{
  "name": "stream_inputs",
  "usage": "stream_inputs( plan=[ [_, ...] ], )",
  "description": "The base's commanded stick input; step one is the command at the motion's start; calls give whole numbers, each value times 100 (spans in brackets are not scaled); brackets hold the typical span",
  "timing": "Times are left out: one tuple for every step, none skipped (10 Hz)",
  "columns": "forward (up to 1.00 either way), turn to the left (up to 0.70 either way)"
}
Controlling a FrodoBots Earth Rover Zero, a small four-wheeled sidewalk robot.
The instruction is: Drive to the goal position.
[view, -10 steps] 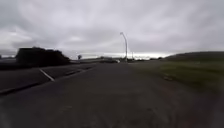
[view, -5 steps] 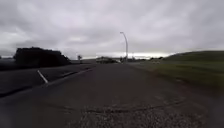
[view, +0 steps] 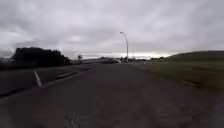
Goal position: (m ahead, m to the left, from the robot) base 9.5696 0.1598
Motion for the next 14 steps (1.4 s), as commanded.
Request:
stream_inputs(
  plan=[
    [100, 0],
    [100, 0],
    [100, 0],
    [100, 0],
    [100, 0],
    [100, 0],
    [100, 0],
    [100, 0],
    [100, 0],
    [100, 0],
    [100, 0],
    [100, 0],
    [100, 0],
    [100, 0]
  ],
)
